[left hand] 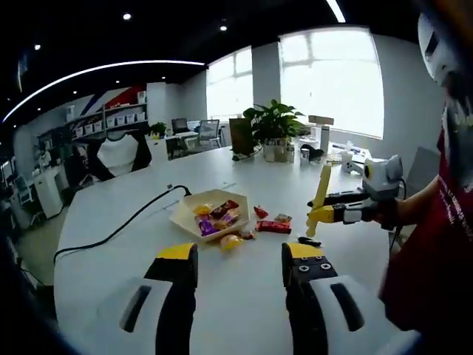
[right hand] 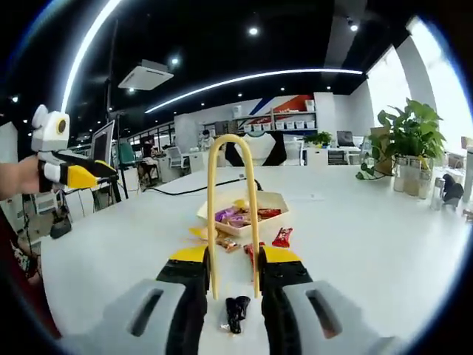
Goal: Place the target food into the container with the food tongs after gripping and lifting it, then release it inside without dropping or visibly crushing the food.
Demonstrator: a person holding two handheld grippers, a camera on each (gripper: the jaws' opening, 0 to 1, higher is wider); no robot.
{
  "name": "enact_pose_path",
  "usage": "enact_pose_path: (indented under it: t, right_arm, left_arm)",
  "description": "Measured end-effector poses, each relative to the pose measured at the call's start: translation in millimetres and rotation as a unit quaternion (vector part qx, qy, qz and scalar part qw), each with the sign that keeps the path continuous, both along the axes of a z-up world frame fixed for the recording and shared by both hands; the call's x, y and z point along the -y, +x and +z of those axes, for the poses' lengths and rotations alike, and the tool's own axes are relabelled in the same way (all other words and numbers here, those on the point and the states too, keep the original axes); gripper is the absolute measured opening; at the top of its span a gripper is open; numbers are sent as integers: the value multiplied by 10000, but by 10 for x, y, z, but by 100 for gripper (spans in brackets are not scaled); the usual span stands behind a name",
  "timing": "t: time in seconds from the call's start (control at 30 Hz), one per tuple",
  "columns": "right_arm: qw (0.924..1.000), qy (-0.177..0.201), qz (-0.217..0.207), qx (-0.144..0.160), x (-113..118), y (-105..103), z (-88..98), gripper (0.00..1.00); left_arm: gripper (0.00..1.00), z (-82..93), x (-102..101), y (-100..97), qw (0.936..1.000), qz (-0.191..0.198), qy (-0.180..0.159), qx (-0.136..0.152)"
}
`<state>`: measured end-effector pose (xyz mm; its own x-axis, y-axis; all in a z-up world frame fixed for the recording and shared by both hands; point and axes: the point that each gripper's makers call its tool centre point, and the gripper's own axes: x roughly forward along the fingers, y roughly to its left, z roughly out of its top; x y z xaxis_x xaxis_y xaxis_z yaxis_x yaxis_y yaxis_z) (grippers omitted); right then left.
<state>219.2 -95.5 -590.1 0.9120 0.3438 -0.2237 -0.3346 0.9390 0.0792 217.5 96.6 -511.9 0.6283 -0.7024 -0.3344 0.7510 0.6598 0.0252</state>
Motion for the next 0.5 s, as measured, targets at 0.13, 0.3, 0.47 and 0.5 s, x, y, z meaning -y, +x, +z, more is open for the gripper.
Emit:
enact_pose_path:
  t: [0.13, 0.3, 0.47, 0.5]
  right_arm:
    - [10000, -48, 4, -61, -7, 3, -81, 23]
    - [9999, -99, 24, -115, -13, 3, -132, 23]
    - [9997, -134, 33, -190, -18, -8, -201, 23]
    - [9997, -132, 44, -199, -22, -12, -208, 23]
  left_arm:
    - [48, 160, -165, 45, 9992, 255, 55, 290]
    - [48, 359, -369, 95, 9975, 518, -183, 438]
    - [47, 394, -473, 94, 9967, 626, -210, 466]
    - [47, 403, -480, 87, 9966, 631, -207, 481]
